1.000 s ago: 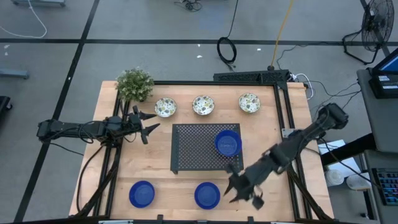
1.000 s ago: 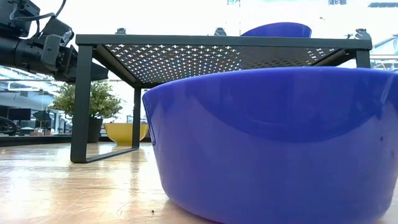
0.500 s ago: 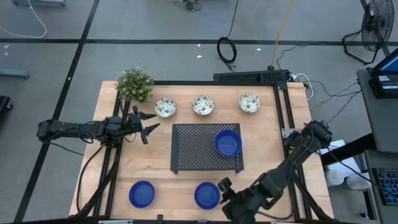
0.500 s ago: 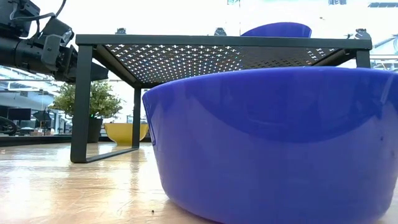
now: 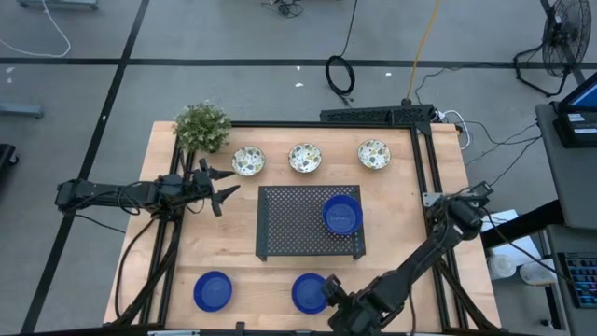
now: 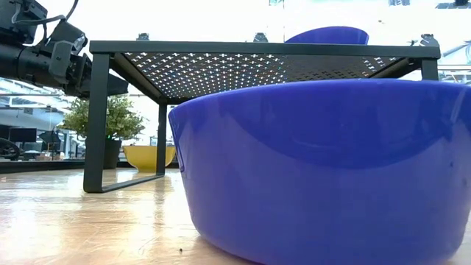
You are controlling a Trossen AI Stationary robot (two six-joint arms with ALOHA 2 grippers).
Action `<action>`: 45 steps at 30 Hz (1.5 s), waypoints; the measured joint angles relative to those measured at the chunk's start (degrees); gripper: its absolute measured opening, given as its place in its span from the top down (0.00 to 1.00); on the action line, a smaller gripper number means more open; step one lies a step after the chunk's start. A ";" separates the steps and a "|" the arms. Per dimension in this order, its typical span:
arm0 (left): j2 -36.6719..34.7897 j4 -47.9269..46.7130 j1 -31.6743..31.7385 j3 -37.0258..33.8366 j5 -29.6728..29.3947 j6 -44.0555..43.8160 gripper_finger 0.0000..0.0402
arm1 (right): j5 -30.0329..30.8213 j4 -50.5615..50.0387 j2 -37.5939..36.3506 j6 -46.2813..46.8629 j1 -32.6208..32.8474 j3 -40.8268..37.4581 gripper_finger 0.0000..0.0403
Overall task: Pick & Place Mini bowls
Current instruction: Stack the right blue bowl on the blue bowl on the shelf
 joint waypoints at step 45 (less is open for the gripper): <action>-0.01 0.02 0.00 0.00 -0.01 0.00 0.43 | 0.45 21.47 0.11 -1.53 -0.95 -16.00 0.60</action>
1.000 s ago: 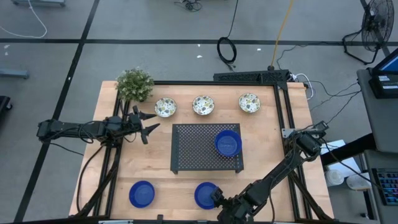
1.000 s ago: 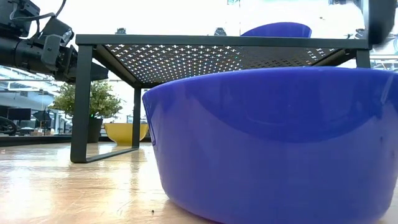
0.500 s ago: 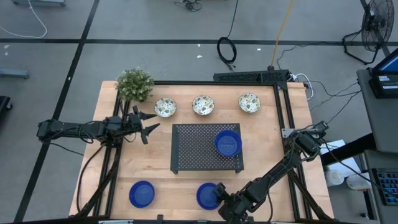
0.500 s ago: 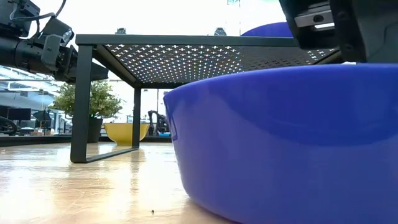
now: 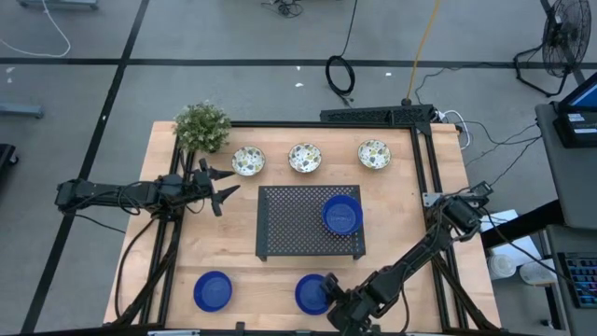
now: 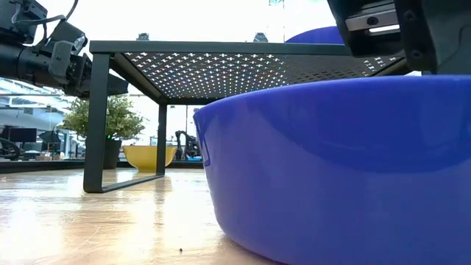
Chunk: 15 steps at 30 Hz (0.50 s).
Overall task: Pick & Place Mini bowls
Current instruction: Stack the right blue bowl on the blue bowl on the shelf
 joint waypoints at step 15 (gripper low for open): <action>0.00 0.00 0.01 0.00 -0.01 0.00 0.43 | 0.00 0.04 0.00 0.00 -1.41 0.00 0.79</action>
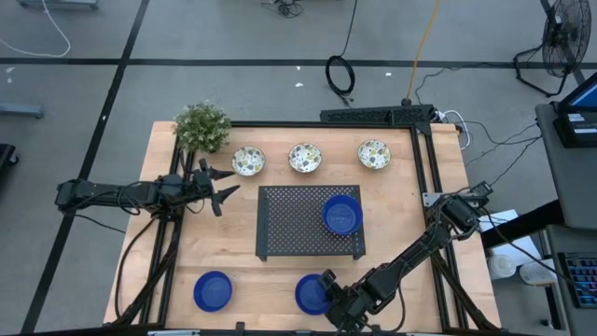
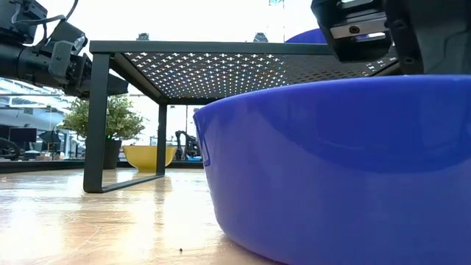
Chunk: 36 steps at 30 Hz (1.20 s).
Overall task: Pick & Place Mini bowls
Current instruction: Stack the right blue bowl on the blue bowl on the shelf
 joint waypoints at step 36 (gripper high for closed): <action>-0.01 0.00 0.00 0.00 0.01 0.00 0.43 | -0.24 0.00 0.00 0.00 0.02 0.02 0.97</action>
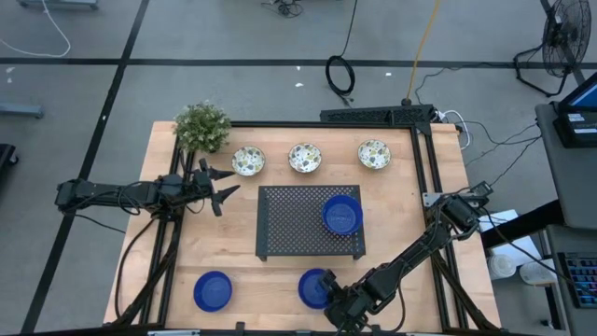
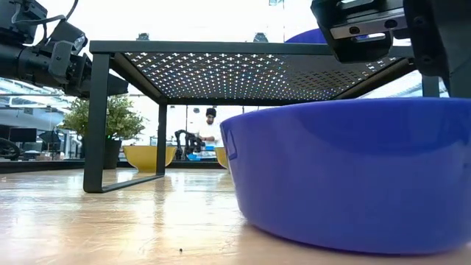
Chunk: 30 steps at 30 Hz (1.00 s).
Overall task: Pick & Place Mini bowls
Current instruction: Stack the right blue bowl on the blue bowl on the shelf
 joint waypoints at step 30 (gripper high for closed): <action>0.00 0.00 -0.02 0.00 -0.01 0.00 0.43 | -0.02 0.01 0.02 0.02 0.00 0.00 1.00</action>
